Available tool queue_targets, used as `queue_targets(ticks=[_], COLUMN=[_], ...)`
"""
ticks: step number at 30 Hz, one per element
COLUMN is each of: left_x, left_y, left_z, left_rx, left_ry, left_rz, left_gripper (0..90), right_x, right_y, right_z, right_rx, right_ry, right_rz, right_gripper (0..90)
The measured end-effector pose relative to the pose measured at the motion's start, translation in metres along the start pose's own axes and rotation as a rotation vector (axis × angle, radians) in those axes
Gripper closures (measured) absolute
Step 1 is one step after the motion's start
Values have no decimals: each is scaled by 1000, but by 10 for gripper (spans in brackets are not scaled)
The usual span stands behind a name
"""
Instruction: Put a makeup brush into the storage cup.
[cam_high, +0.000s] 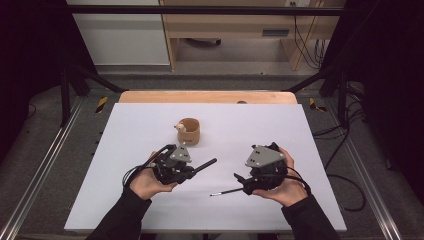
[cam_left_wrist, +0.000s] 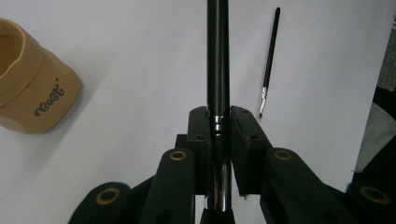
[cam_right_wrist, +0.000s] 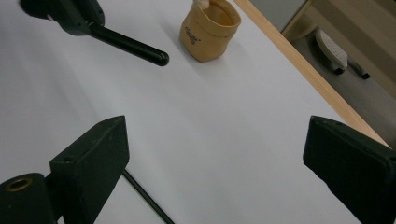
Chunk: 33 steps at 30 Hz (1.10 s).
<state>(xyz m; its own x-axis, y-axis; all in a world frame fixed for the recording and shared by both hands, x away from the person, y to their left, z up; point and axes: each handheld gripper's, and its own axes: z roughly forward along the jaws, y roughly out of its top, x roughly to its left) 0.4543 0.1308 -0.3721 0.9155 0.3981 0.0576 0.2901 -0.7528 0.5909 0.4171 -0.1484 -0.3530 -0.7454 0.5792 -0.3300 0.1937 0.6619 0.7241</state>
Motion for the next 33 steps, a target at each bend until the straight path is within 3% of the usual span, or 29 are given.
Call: queue_targets(ticks=[20, 33], left_x=[-5, -12], left_y=[10, 14], left_z=[7, 12], left_rx=[8, 26], left_ry=[-48, -59], left_rz=[41, 61], left_gripper=[783, 783], right_x=[20, 29], right_y=[12, 14], right_z=[10, 19], right_rx=[42, 77], right_ry=[122, 151], right_rz=[-192, -260], right_gripper=[102, 121])
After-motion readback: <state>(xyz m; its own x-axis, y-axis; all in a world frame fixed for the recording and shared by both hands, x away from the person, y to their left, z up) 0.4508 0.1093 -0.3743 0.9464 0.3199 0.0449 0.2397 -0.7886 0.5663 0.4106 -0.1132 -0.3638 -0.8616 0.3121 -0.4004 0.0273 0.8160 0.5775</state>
